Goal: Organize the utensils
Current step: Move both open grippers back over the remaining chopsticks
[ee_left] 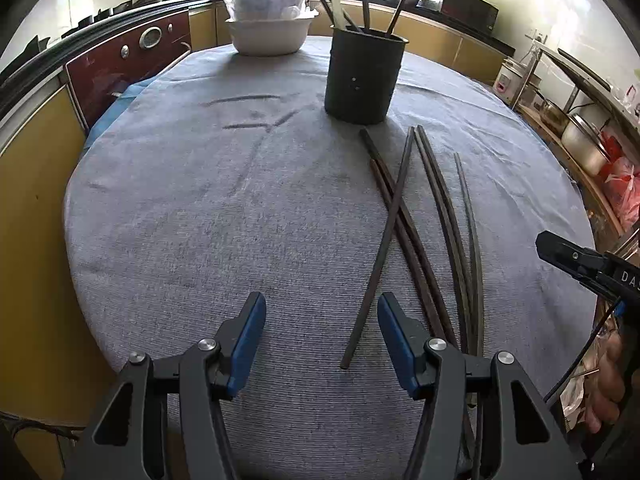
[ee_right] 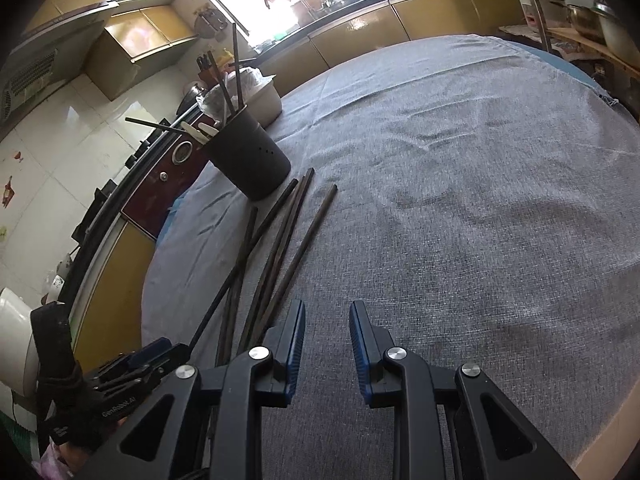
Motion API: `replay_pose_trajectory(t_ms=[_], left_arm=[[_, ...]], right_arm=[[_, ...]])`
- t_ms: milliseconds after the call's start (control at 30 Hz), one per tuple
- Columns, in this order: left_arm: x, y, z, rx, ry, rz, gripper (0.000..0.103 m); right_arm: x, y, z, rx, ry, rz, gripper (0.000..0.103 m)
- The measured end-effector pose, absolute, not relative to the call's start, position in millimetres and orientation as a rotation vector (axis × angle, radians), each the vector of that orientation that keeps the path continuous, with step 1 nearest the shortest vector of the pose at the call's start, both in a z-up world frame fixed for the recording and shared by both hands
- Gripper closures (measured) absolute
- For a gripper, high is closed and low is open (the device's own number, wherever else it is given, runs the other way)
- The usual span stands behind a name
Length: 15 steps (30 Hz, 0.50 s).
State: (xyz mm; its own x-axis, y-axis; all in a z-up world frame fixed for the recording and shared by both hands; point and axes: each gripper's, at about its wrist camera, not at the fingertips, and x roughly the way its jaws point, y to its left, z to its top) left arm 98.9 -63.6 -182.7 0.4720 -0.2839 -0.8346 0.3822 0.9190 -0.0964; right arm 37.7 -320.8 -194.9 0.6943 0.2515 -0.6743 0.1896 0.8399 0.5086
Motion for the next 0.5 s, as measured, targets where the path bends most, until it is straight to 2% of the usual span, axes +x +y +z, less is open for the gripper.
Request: replay_pose_trajectory(t_ms=[500], left_arm=[[93,-65,-174,0.171,0.943,-0.36,0.044]], right_arm=[[38,-310,-190,0.566,0.823,0.06,0.078]])
